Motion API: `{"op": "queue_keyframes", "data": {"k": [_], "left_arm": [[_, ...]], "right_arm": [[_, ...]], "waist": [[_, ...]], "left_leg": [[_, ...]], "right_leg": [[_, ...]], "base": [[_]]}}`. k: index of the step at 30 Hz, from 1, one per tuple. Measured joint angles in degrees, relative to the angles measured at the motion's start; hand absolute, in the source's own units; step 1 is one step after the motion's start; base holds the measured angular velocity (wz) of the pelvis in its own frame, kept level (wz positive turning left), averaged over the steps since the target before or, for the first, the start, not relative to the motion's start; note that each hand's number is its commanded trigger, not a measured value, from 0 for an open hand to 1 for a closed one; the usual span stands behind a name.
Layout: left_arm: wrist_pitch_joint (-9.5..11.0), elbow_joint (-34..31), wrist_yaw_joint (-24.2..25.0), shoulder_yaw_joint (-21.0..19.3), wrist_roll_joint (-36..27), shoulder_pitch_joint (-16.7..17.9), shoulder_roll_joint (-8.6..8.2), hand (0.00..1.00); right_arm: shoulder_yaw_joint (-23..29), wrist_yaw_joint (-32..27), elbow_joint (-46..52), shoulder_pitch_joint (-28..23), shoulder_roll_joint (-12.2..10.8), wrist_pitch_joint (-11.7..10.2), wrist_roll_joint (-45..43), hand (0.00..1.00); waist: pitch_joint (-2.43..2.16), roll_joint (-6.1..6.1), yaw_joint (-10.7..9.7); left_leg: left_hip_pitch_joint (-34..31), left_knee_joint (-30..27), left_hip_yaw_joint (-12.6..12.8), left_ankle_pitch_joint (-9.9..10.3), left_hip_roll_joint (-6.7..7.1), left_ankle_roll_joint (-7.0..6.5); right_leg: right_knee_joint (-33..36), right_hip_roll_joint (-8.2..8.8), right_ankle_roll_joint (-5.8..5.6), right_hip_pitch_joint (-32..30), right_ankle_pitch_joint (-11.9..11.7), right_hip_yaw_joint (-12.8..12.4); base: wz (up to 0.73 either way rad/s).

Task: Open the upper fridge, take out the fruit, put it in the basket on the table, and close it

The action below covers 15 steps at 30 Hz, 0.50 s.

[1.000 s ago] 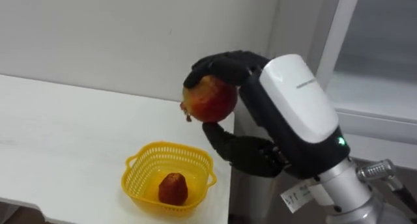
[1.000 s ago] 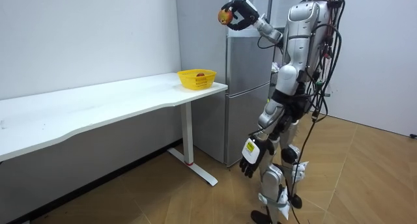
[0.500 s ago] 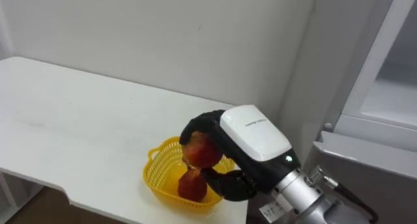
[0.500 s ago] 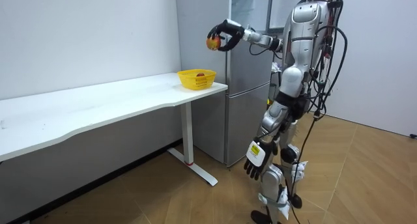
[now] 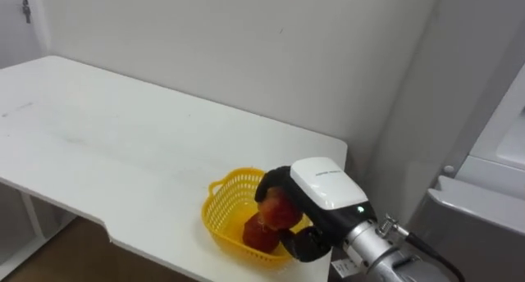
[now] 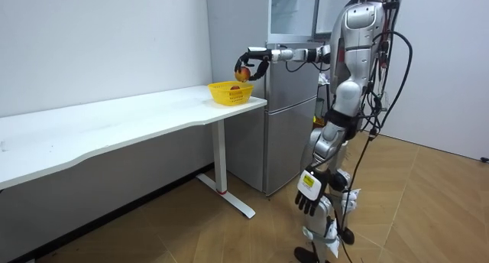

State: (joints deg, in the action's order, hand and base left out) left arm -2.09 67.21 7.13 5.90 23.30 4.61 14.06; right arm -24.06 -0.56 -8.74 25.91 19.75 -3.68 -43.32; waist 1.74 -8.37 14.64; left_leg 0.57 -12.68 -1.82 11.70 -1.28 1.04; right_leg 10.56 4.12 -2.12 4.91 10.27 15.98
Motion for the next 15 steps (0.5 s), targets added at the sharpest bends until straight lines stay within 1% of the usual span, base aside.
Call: {"op": "queue_keyframes", "data": {"k": [3, 4, 10, 12, 13, 15], "left_arm": [[-0.17, -0.39, 0.01, -0.01, 0.03, -0.07, 0.06, 0.0], [-0.33, -0.42, 0.01, 0.01, 0.03, -0.06, 0.12, 0.0], [-0.58, -0.99, 0.01, 0.09, 0.06, 0.14, 0.21, 0.0], [-0.88, -1.2, 0.01, 0.84, 0.06, 0.16, 0.3, 0.0], [-1.15, -1.31, 0.01, 1.22, 0.07, 0.16, 0.33, 0.0], [-1.39, -1.37, 0.01, 1.26, 0.07, 0.14, 0.37, 0.0]], "right_arm": [[-0.04, 0.04, -2.04, -0.03, 0.0, 0.21, -0.01, 1.0], [-0.36, 0.05, -2.69, -0.05, 0.0, 0.78, -0.01, 1.0], [-0.96, -0.02, -5.89, 0.0, 0.01, 1.89, 0.02, 1.0], [-1.16, -0.11, -6.41, 0.0, 0.01, 2.53, 0.0, 1.0], [-1.33, -0.11, -6.57, 0.0, 0.01, 2.55, 0.0, 1.0], [-1.53, -0.16, -6.61, 0.0, 0.01, 2.55, 0.0, 1.0]], "waist": [[0.02, 0.15, 0.02], [0.0, 0.15, 0.04], [-0.1, 0.19, -0.03], [-0.24, 0.34, 0.0], [-0.36, 0.44, 0.0], [-0.45, 0.53, 0.0]], "left_leg": [[-0.17, -0.05, 0.02, 0.0, 0.02, 0.0], [-0.21, -0.06, 0.03, 0.0, 0.03, 0.0], [-0.45, -0.26, -0.04, -0.01, 0.02, 0.02], [-0.52, -0.38, -0.11, -0.01, 0.03, 0.02], [-0.51, -0.42, -0.11, -0.01, 0.03, 0.03], [-0.49, -0.47, -0.11, -0.02, 0.03, 0.03]], "right_leg": [[0.03, 0.0, 0.0, -0.16, 0.0, 0.02], [0.04, 0.01, 0.0, -0.18, 0.0, 0.07], [0.06, 0.06, 0.0, -0.16, 0.0, 1.04], [0.06, 0.08, 0.0, -0.16, 0.0, 1.38], [0.06, 0.09, 0.0, -0.16, 0.0, 1.38], [0.06, 0.1, 0.0, -0.14, 0.0, 1.39]], "base": [[0.0], [0.0], [0.01], [0.0], [0.0], [0.0]]}}
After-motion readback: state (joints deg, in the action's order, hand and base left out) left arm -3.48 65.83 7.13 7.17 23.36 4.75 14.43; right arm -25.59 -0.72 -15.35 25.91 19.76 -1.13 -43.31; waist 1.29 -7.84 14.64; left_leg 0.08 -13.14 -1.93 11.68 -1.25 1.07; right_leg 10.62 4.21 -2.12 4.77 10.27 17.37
